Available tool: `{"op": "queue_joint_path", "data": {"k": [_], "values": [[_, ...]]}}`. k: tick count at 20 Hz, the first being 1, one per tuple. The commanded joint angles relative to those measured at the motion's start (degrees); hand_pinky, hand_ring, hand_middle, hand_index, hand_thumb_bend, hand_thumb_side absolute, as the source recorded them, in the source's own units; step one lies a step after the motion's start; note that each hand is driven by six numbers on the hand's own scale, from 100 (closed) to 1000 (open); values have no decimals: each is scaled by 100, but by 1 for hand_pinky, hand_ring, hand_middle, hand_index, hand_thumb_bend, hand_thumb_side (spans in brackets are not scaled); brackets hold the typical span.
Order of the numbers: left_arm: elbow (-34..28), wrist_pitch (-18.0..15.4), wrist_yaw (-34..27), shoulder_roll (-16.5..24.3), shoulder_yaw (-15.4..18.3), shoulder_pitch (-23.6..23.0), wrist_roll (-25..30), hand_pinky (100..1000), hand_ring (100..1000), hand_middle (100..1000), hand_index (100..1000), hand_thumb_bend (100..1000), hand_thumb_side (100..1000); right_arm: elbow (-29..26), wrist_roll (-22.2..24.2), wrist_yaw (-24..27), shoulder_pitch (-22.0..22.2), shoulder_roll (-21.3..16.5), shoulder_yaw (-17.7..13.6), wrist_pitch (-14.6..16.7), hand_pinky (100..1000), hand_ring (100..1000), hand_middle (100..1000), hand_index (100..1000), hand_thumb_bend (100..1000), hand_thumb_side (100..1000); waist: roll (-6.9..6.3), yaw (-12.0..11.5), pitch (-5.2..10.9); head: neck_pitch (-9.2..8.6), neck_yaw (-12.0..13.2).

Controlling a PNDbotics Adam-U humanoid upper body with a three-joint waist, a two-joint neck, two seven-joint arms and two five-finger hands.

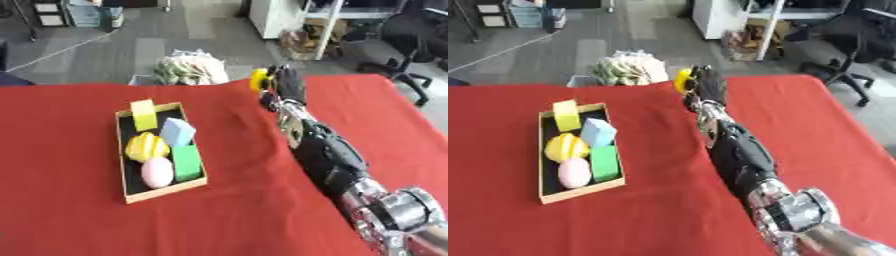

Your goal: Pick up objects on the table and place them in the box.

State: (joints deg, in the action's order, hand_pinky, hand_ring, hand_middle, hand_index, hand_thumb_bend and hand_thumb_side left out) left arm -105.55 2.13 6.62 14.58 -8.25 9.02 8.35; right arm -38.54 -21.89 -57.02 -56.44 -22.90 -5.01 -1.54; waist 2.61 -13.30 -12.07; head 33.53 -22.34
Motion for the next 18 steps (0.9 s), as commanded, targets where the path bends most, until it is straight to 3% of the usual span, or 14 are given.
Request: {"op": "queue_joint_path", "data": {"k": [1,8,18], "values": [[-46,-12,-8,39,70,2,-35,780,633,625,816,100,674,-604,495,211,-132,-4,289,537,486,473,210,325,100,100,-51,24,241,48,68],[-29,-16,-37,37,71,-25,-37,781,633,625,816,100,674,-1228,1456,656,-104,258,929,1323,504,483,213,327,100,116,-46,24,329,122,76],[-28,-18,-48,22,53,-28,-16,781,633,625,816,100,674,-1206,2251,348,-40,674,1383,1960,541,508,230,336,100,167,-63,-26,342,151,36]]}}
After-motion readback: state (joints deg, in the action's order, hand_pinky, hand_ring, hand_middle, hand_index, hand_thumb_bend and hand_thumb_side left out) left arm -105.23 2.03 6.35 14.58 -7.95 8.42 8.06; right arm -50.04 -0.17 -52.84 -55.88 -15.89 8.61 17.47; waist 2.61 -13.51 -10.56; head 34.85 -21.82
